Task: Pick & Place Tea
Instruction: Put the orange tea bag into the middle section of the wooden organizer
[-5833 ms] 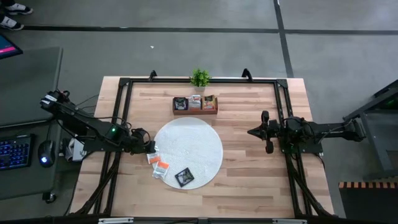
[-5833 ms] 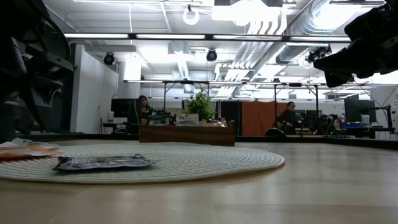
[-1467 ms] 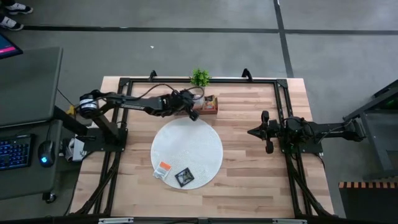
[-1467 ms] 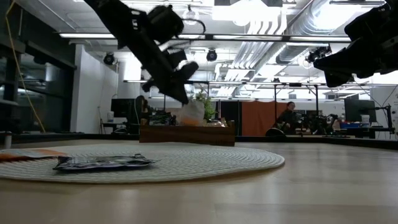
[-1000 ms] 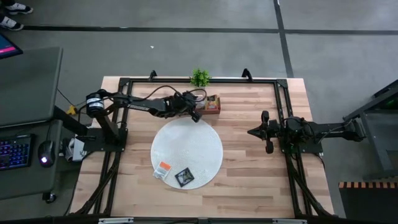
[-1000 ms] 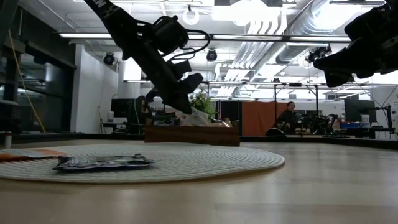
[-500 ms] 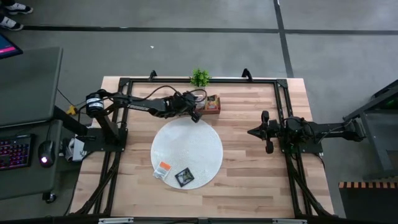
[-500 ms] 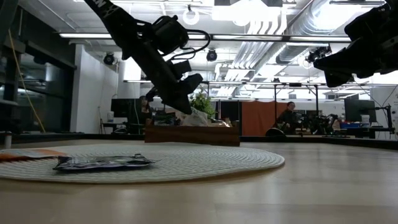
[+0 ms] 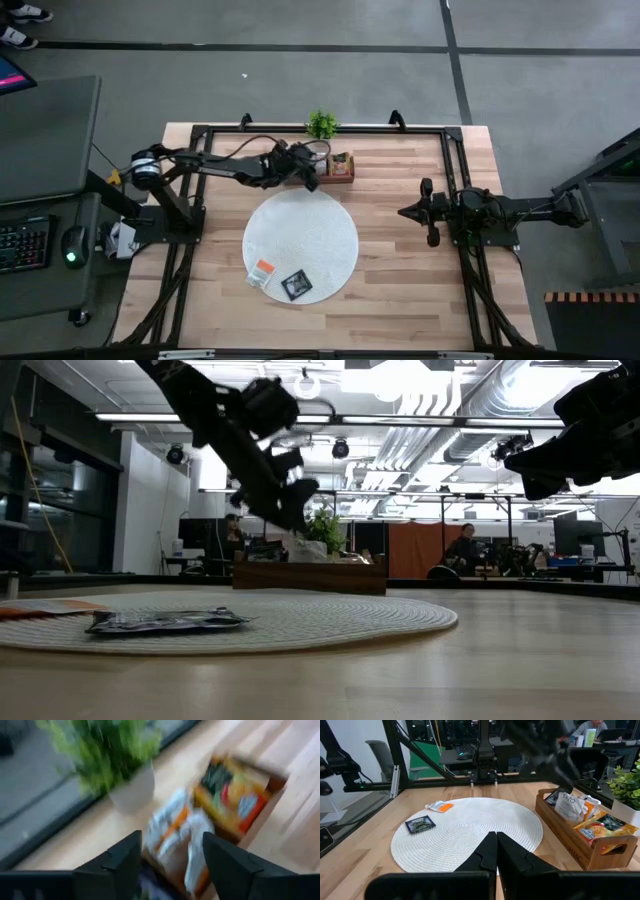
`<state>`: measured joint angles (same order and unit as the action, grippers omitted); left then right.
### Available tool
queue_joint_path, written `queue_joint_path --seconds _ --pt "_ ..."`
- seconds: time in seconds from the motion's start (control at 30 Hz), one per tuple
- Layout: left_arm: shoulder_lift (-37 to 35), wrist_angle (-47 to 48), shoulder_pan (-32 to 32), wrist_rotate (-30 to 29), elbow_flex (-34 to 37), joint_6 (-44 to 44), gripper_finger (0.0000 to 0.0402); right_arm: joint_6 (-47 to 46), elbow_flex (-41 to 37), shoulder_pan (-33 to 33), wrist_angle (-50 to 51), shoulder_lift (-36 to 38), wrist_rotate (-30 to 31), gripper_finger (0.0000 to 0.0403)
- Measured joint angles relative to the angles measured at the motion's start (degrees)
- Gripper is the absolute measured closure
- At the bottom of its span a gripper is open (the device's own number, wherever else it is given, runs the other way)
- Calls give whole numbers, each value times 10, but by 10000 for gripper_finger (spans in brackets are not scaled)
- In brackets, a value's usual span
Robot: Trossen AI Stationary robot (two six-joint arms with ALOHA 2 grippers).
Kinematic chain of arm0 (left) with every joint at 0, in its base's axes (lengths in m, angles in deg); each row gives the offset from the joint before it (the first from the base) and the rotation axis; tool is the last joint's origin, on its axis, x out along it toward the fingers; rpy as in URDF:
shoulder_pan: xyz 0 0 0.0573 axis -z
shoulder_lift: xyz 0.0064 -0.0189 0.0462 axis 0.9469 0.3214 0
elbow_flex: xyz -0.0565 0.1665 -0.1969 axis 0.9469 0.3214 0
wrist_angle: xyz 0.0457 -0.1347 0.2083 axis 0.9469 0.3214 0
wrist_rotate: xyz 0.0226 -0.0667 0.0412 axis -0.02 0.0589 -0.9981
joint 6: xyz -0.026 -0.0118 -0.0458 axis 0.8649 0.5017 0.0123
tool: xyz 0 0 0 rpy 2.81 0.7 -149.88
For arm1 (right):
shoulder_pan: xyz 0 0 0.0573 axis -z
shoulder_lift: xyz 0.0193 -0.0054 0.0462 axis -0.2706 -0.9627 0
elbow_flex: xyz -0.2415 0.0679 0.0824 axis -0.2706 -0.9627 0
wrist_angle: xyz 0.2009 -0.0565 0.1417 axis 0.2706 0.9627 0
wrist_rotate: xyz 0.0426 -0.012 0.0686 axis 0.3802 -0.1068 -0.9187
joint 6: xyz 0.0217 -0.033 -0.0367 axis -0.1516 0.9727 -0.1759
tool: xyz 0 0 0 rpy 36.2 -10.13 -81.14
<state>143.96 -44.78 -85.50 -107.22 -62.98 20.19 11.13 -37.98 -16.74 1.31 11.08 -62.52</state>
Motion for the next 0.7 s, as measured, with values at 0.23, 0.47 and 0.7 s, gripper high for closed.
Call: queue_joint_path --seconds 0.23,0.47,0.7 --pt "-67 35 16 3 -1 -22 169 0 0 0 0 0 0 402" --pt "-184 236 67 32 0 35 169 0 0 0 0 0 0 402" --pt "-297 406 133 75 14 207 169 0 0 0 0 0 0 402"
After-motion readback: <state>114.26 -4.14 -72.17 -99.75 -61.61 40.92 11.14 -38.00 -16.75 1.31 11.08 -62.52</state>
